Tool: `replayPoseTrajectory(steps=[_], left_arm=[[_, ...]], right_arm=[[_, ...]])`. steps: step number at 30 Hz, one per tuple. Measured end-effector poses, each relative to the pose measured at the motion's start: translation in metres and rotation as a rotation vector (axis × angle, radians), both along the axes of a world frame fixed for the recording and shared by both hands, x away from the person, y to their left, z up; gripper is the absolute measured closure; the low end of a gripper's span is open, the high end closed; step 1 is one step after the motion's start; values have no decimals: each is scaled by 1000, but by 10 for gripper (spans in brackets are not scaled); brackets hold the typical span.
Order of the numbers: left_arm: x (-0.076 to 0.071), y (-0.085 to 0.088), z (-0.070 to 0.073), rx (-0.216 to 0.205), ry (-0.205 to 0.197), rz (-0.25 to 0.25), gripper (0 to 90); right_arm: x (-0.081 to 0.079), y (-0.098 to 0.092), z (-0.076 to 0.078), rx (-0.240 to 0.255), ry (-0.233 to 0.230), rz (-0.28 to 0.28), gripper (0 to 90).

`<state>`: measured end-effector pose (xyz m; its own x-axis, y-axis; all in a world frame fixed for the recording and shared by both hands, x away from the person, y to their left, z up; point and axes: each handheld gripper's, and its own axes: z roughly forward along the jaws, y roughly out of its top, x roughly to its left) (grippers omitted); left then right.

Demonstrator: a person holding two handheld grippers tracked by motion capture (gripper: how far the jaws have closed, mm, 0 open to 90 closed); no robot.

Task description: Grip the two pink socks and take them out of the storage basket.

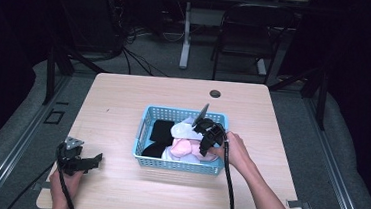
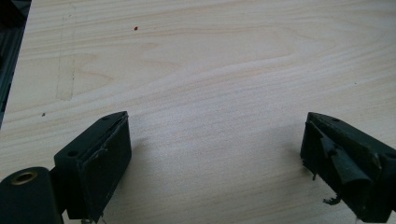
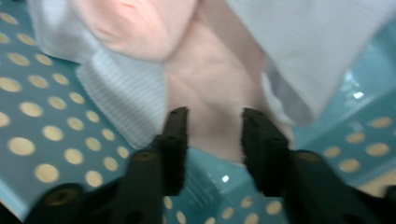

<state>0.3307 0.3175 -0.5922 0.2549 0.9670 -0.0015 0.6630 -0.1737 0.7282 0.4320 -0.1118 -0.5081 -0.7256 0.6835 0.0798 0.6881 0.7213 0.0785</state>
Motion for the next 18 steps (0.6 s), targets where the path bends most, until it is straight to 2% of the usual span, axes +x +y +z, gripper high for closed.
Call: replayPoseTrajectory(steps=[1,2,4,5,7,10,12,13,15,16,18], left_arm=[[0,0,0,0,0,0,87],[0,0,0,0,0,0,87],[0,0,0,0,0,0,87],[0,0,0,0,0,0,87],[0,0,0,-2,-1,1,87],[0,0,0,-2,-1,1,87],[0,0,0,0,0,0,87],[0,0,0,0,0,2,87],[0,0,0,-2,-1,1,87],[0,0,0,0,0,0,87],[0,0,0,-2,-1,1,87]], right_arm=[[0,2,0,11,2,5,473],[0,2,0,11,2,5,473],[0,10,-3,18,6,22,396],[1,12,-4,5,12,25,364],[0,16,-7,9,4,18,359],[2,21,-9,-32,7,30,394],[2,22,-10,-43,2,31,408],[3,23,-11,-67,-1,31,461],[3,23,-12,-70,-3,24,470],[4,22,-14,-73,1,15,530],[5,22,-16,-82,8,12,577]])
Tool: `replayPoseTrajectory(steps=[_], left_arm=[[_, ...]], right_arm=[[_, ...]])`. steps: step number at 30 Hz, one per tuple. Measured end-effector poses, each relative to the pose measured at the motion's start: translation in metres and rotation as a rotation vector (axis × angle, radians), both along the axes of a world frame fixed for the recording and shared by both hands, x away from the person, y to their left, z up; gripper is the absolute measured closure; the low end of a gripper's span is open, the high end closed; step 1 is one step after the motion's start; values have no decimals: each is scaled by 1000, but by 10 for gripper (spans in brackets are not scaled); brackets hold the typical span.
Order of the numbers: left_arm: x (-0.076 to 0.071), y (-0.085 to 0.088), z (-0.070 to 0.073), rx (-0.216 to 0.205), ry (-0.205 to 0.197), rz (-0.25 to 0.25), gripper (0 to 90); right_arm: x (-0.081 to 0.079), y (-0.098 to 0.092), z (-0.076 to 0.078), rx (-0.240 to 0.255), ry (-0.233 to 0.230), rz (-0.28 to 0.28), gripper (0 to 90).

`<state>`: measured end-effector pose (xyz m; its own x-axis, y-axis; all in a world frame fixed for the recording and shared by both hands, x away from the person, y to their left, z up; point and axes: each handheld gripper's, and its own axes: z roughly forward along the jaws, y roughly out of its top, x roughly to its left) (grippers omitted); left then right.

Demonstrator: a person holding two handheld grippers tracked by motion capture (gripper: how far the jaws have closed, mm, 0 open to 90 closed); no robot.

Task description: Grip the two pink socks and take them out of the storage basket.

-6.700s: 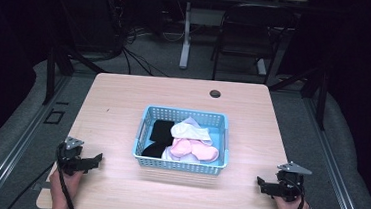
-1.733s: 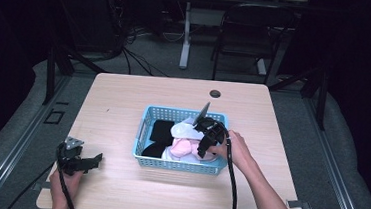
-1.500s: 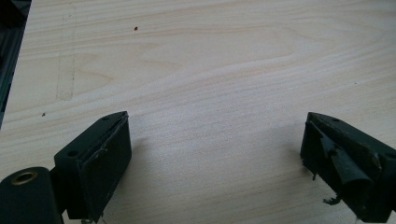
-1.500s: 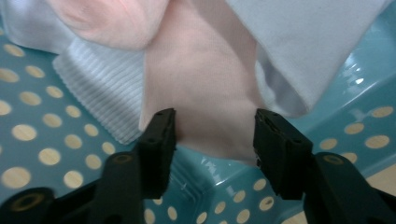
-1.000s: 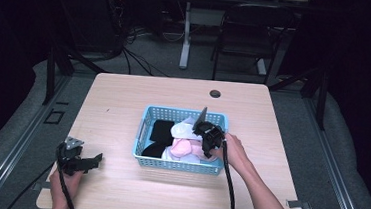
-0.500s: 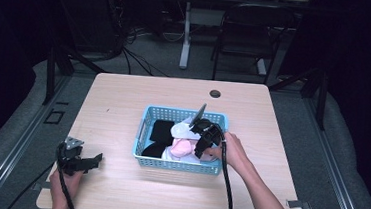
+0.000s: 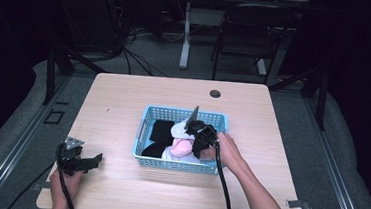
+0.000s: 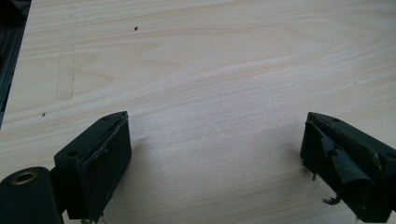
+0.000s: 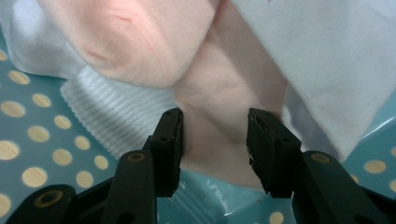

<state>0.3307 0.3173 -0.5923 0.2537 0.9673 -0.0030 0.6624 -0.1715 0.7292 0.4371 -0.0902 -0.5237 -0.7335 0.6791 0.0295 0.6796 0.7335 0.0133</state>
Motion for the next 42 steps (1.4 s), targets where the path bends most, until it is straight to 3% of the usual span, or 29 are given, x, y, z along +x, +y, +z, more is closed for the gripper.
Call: replayPoseTrajectory(steps=[9,12,24,25,34,36,38,42], left_arm=[[0,0,0,2,1,-1,87],[0,0,0,1,1,-1,87],[0,0,0,-2,-1,2,87],[0,0,0,-2,0,2,87],[0,0,0,-2,-1,1,87],[0,0,0,-2,0,2,87],[0,0,0,-2,-1,1,87],[0,0,0,-2,-1,2,87]], right_arm=[[0,0,-4,1,16,0,876],[-2,0,-5,5,8,-7,885],[-9,-8,28,40,-56,6,890],[-10,-10,34,62,-68,-4,891],[-12,-15,59,98,-131,-9,892],[-11,-16,63,82,-136,-1,892],[-11,-19,73,109,-158,-22,892],[-12,-23,85,118,-174,-29,892]])
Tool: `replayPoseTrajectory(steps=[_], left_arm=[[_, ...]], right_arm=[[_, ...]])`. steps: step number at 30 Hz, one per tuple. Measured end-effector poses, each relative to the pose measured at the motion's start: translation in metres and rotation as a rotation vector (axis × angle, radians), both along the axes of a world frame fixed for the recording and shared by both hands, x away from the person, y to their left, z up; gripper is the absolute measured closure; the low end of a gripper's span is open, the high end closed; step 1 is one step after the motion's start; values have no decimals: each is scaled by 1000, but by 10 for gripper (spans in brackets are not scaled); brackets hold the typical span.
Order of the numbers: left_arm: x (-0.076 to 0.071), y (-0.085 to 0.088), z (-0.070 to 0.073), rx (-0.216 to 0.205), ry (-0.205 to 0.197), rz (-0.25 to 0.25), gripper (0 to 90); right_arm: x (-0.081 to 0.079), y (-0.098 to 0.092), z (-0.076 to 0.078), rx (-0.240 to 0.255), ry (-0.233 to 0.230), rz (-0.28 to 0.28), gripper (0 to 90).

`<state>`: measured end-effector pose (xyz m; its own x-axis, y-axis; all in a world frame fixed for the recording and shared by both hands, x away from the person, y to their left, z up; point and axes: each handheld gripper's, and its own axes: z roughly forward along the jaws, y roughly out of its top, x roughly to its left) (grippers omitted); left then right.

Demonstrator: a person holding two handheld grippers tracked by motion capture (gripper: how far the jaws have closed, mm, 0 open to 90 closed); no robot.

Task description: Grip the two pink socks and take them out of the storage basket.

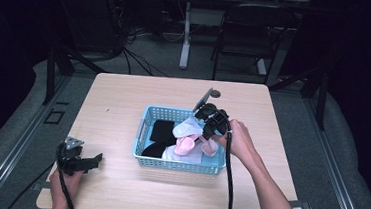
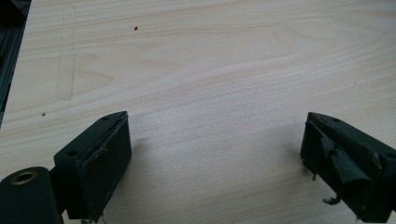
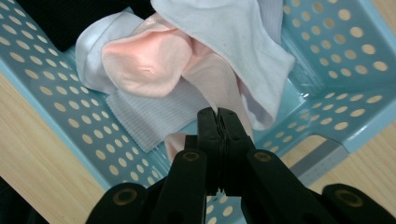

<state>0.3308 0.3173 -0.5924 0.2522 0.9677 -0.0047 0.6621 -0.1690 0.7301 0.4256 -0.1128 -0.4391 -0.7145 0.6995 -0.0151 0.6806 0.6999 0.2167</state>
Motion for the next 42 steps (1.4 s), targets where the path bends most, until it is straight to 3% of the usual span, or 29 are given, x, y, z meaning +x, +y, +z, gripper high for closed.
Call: replayPoseTrajectory(steps=[20,27,42], left_arm=[[0,0,0,0,0,0,87],[0,0,0,0,0,0,87],[0,0,0,-1,1,0,87]], right_arm=[[-6,-9,45,54,-77,-10,892],[-12,-13,69,86,-112,-6,891],[-17,-18,96,92,-148,-10,890]])
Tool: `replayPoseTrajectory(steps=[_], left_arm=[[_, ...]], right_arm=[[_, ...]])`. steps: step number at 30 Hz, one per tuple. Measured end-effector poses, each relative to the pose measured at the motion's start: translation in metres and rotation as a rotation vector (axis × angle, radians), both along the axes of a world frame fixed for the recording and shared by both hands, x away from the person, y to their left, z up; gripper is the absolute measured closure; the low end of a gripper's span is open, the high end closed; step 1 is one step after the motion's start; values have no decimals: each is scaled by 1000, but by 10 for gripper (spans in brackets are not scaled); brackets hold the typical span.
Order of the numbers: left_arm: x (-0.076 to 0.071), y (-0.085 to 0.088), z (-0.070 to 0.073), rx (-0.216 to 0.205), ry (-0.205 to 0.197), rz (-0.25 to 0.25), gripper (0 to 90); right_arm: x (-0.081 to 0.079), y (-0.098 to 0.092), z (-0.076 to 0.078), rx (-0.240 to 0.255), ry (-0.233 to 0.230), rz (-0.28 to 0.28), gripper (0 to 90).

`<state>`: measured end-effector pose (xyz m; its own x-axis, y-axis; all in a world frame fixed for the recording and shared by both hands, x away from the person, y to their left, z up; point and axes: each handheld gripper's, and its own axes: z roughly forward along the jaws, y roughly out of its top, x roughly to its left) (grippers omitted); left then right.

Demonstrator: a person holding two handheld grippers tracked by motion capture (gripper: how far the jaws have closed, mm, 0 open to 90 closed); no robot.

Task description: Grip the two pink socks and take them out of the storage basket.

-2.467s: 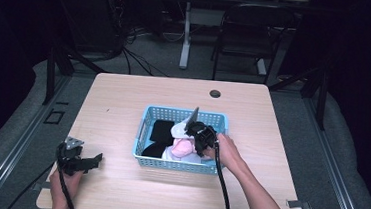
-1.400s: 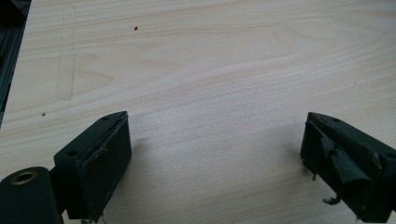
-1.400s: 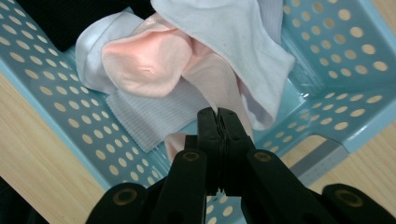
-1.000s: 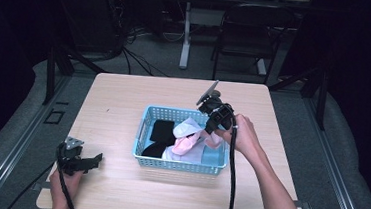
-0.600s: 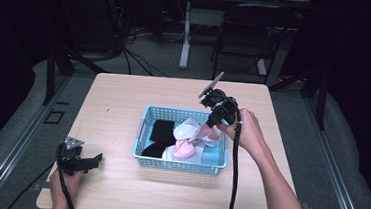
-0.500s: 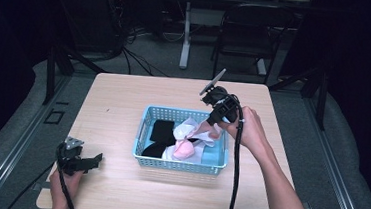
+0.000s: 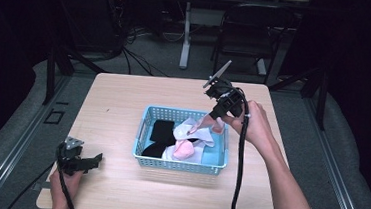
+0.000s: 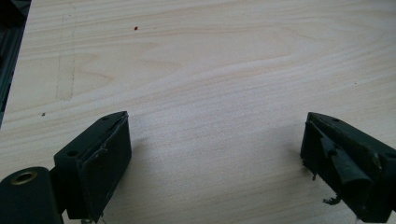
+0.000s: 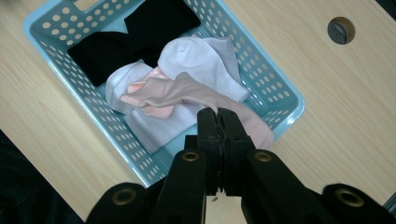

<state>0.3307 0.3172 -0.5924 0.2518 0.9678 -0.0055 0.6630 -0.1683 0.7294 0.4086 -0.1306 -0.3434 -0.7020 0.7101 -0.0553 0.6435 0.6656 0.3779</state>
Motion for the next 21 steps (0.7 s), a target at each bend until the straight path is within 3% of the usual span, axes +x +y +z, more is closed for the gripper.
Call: replayPoseTrajectory(steps=[21], left_arm=[[0,0,0,0,1,-1,87]], right_arm=[[-9,-38,35,8,-49,-64,889]])
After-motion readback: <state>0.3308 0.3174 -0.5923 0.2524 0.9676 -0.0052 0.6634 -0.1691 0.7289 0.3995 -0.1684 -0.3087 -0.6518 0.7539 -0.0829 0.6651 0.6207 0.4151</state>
